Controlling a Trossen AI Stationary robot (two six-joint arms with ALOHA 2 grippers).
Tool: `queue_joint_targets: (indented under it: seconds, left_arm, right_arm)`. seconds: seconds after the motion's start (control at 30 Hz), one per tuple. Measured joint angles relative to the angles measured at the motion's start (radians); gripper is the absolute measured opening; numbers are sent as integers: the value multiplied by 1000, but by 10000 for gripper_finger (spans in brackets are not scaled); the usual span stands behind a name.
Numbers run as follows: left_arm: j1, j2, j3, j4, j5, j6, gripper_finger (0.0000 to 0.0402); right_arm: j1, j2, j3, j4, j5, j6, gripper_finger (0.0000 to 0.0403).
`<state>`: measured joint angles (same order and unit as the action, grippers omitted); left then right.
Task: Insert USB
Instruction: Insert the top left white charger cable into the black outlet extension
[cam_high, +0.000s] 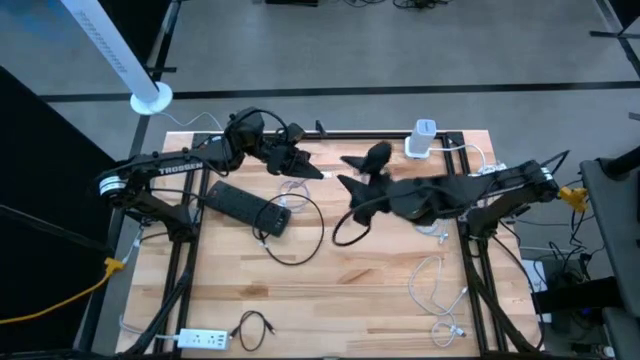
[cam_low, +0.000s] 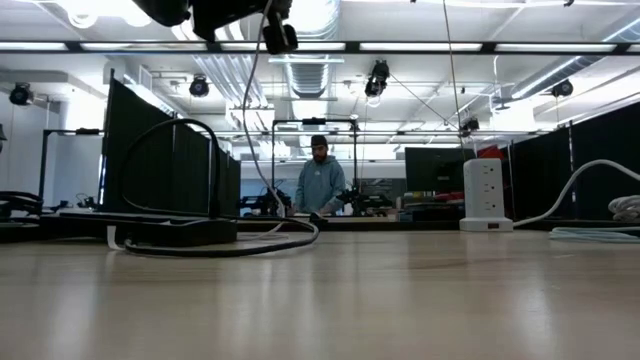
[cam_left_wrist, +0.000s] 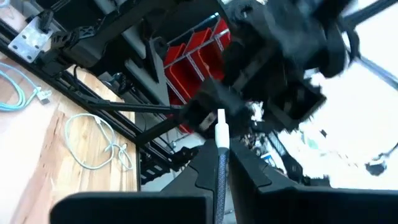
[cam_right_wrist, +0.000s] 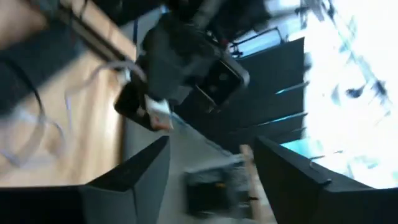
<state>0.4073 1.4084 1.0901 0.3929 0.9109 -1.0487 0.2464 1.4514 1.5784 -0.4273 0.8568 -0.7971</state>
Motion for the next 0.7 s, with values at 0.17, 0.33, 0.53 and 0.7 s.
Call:
queue_joint_targets:
  seconds: [0.17,0.33,0.53,0.7]
  left_arm:
    - [22,-35,0,3,77,176,0]
    - [23,-55,0,-2,155,475,0]
    - [23,-55,0,-9,120,725,0]
    - [26,-55,57,-181,-34,847,0]
  right_arm:
    - [-60,-74,0,-141,-190,435,244]
    - [-165,-92,-10,-301,-435,702,245]
    - [-277,-92,-87,-321,-702,675,224]
    - [-429,-103,-220,-259,-946,566,204]
